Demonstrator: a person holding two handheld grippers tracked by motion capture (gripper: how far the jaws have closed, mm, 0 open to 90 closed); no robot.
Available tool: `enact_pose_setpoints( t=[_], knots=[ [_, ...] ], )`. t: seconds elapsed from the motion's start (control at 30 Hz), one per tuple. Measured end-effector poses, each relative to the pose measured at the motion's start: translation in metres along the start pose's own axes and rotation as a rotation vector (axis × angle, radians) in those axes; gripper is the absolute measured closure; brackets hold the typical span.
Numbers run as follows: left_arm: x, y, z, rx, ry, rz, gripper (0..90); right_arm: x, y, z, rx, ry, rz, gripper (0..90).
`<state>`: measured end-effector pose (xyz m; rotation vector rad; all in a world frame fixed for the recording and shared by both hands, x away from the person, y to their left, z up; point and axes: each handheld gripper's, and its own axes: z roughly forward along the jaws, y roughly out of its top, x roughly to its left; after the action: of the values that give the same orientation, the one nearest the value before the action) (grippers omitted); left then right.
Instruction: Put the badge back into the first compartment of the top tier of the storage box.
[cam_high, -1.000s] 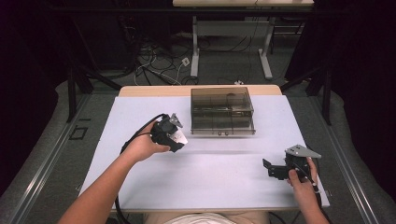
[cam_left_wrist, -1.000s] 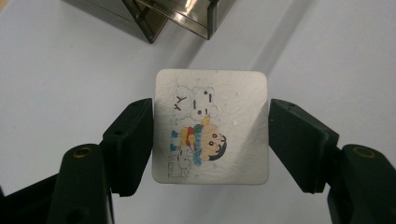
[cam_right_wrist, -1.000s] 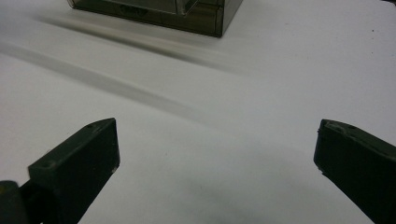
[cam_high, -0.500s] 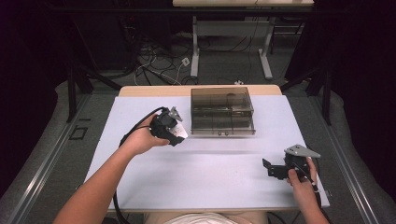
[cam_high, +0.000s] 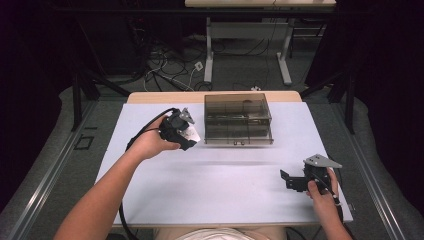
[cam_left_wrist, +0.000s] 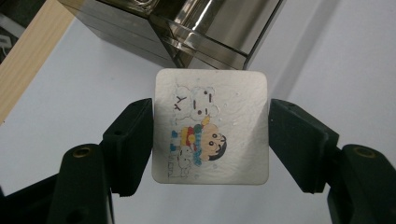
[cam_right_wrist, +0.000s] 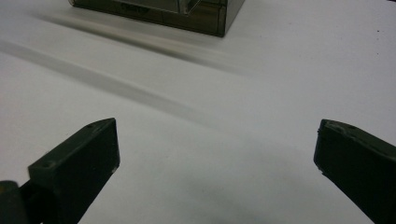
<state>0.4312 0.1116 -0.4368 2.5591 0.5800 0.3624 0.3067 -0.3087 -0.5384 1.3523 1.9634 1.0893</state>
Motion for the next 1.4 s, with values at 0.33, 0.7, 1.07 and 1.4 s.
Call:
enact_pose_setpoints(
  t=[0.33,0.7,1.07,1.4],
  knots=[
    [0.004,0.007,-0.002,-0.002,0.002,0.017,33.0,0.0,0.0,0.0,0.0,0.004,0.0,0.0],
    [0.005,0.02,0.002,0.005,-0.004,0.038,33.1,0.0,-0.001,0.0,-0.006,-0.002,-0.008,0.0],
    [0.002,0.037,0.007,-0.006,-0.012,0.057,33.0,0.0,-0.001,0.0,0.003,0.0,0.0,0.0],
    [-0.001,0.053,0.013,-0.015,-0.024,0.086,33.0,-0.001,-0.001,0.0,0.002,-0.001,-0.003,0.0]
  ],
)
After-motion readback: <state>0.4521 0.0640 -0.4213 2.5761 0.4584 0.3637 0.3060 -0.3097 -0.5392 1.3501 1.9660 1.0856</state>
